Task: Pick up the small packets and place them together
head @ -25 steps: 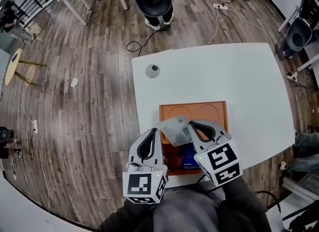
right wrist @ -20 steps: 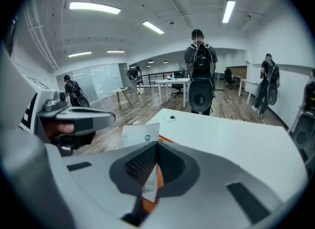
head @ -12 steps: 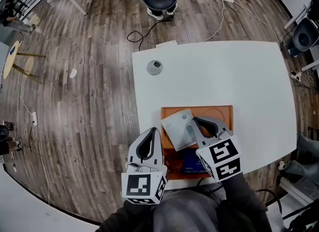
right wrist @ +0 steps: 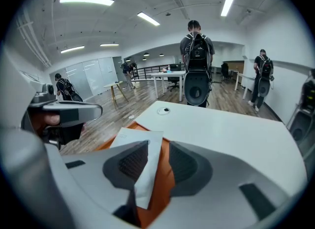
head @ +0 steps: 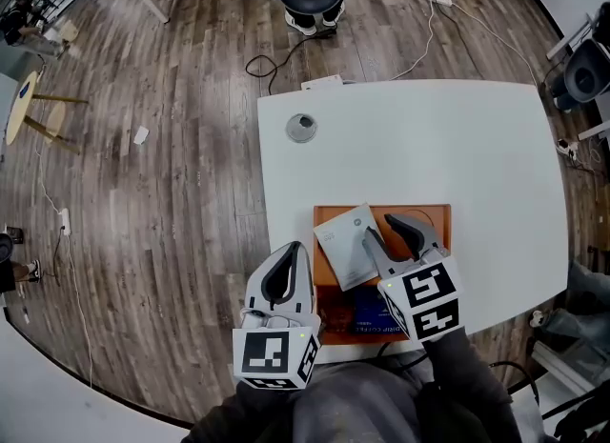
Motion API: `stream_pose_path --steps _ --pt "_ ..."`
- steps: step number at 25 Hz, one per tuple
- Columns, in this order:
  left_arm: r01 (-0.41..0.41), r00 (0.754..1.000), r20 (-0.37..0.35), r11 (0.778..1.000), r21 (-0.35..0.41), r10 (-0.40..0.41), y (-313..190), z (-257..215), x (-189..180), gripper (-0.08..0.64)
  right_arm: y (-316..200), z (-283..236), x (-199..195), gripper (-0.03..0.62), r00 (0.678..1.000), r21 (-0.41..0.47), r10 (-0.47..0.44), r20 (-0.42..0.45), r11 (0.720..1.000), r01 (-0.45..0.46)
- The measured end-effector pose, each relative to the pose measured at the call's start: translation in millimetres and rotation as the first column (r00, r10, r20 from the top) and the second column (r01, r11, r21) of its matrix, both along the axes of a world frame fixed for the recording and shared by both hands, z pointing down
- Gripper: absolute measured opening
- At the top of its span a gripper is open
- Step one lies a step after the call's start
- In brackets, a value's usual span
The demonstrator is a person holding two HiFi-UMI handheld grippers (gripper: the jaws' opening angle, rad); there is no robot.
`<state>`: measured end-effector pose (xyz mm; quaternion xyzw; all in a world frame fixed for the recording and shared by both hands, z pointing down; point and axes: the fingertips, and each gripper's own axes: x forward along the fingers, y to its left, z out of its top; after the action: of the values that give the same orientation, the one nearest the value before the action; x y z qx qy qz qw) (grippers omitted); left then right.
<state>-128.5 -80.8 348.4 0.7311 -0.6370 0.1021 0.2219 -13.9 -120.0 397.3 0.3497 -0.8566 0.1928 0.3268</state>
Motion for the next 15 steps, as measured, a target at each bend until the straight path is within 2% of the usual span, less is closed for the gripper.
stream_pose_path --steps 6,15 --pt "-0.014 1.000 -0.003 1.000 0.010 0.014 3.2 -1.7 4.5 -0.005 3.5 -9.5 0.2 0.120 1.000 0.041 0.001 0.015 0.999 -0.002" --pt "-0.072 0.997 -0.010 0.997 0.033 0.073 23.4 -9.3 13.6 -0.005 31.5 -21.9 13.1 0.120 0.998 0.077 0.064 0.016 0.995 -0.065"
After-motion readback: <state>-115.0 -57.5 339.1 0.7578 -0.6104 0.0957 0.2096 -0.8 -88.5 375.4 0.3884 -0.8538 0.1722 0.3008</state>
